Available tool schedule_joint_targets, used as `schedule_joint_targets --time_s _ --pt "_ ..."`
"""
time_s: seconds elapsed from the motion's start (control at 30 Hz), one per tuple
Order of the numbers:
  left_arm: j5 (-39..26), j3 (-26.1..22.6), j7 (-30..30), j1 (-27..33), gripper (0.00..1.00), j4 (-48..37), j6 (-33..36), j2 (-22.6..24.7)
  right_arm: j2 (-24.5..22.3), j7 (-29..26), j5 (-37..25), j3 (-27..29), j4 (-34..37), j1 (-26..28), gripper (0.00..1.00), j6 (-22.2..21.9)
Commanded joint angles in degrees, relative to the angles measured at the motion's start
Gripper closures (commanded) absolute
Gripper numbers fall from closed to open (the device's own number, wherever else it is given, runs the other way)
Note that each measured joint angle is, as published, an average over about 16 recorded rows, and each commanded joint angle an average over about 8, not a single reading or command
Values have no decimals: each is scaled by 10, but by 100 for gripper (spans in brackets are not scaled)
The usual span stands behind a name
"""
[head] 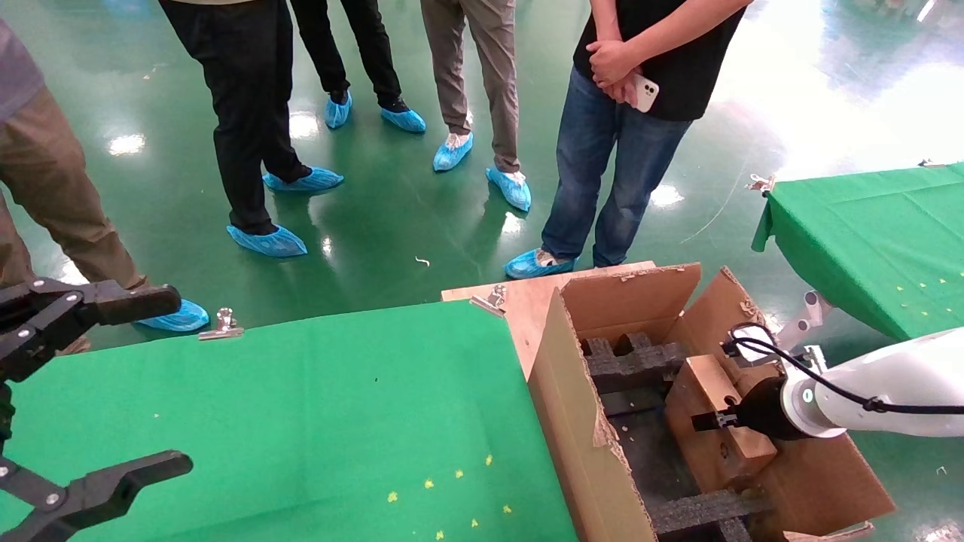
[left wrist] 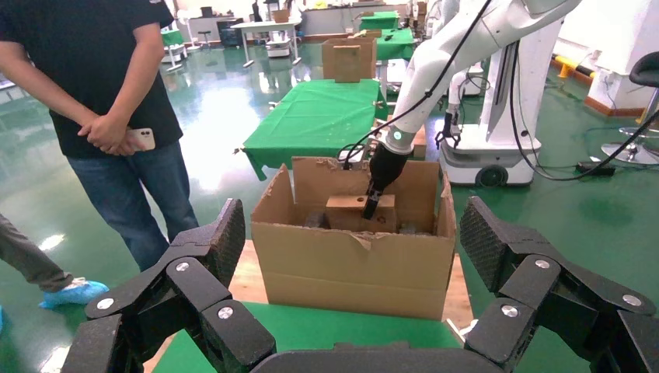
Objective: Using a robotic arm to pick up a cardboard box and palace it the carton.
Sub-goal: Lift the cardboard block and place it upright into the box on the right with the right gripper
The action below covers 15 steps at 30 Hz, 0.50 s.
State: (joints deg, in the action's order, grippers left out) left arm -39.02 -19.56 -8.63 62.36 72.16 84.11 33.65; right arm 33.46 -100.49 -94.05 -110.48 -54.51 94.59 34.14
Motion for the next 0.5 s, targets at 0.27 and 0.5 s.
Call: schedule_joint_targets --time_s 0.27,0.5 --pt "0 0 0 0 0 0 0 0 11 27 26 4 24 -9 0 6" --pt "0 0 0 0 0 0 0 0 10 22 23 4 20 -8 0 7"
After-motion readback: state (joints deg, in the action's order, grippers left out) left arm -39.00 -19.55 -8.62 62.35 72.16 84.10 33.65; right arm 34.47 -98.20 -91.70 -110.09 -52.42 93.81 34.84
